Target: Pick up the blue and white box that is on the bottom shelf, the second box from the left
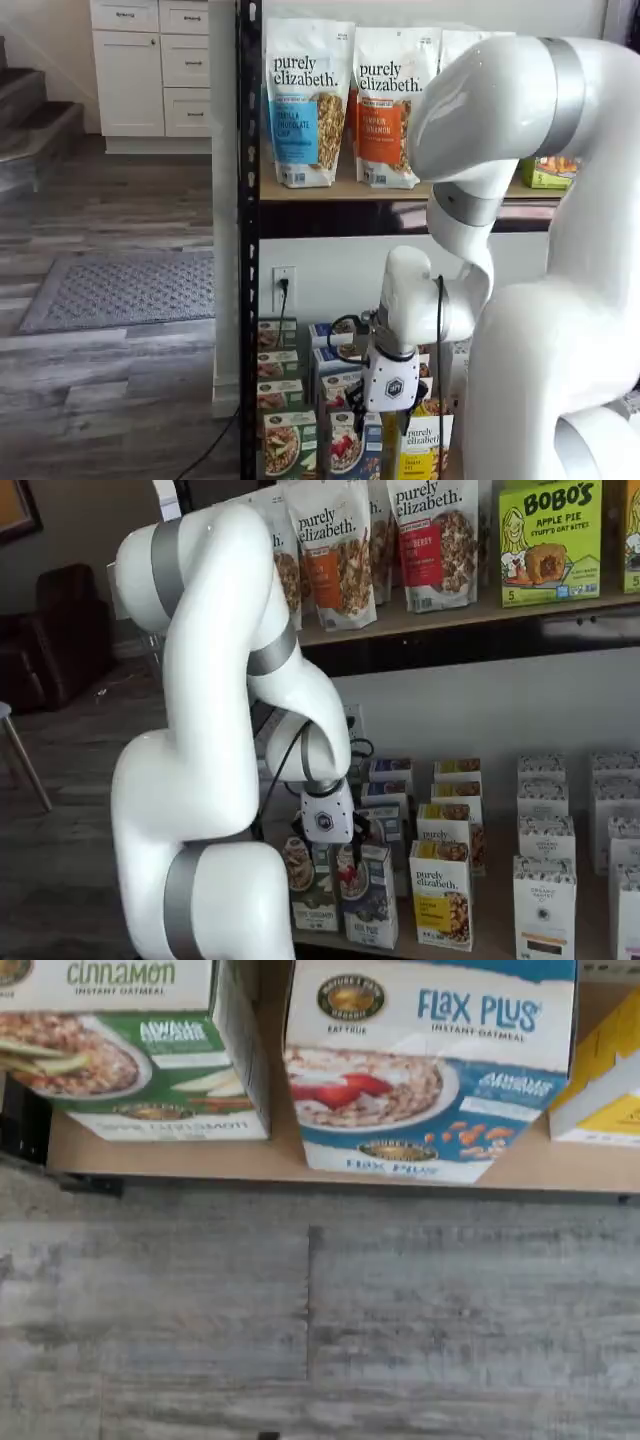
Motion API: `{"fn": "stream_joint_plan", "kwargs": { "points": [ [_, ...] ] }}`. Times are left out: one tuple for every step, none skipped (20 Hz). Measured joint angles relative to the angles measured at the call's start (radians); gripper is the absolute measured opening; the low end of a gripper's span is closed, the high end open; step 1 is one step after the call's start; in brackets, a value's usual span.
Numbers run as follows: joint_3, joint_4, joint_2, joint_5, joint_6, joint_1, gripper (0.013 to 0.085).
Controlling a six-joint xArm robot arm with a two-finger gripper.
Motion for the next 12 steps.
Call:
{"fn": "stream_joint_plan", "kwargs": {
  "points": [
    [-0.009, 0.005, 0.010, -0.006, -0.007, -0.001, 0.0850],
    [-0.017, 0.010, 0.020, -0.010, -0.013, -0.003, 0.0850],
    [-0.024, 0.015, 0.029, -0.016, -0.019, -0.003, 0.0850],
    [-0.029, 0.021, 0.037, -0.023, -0.025, -0.004, 0.0850],
    [-0.034, 0.023, 0.044, -0.030, -0.028, -0.005, 0.0850],
    [-0.039, 0.017, 0.053, -0.035, -0.024, -0.007, 0.0850],
    [-0.045, 0.007, 0.061, -0.040, -0.017, -0.009, 0.0850],
    [-0.050, -0.006, 0.069, -0.043, -0.007, -0.011, 0.0850],
    [-0.056, -0.018, 0.077, -0.046, 0.003, -0.013, 0.0850],
    [-0.061, -0.018, 0.087, -0.052, 0.003, -0.013, 0.0850],
    [-0.066, -0.006, 0.095, -0.059, -0.008, -0.011, 0.0850],
    [-0.070, 0.007, 0.102, -0.064, -0.019, -0.009, 0.0850]
  ]
}}
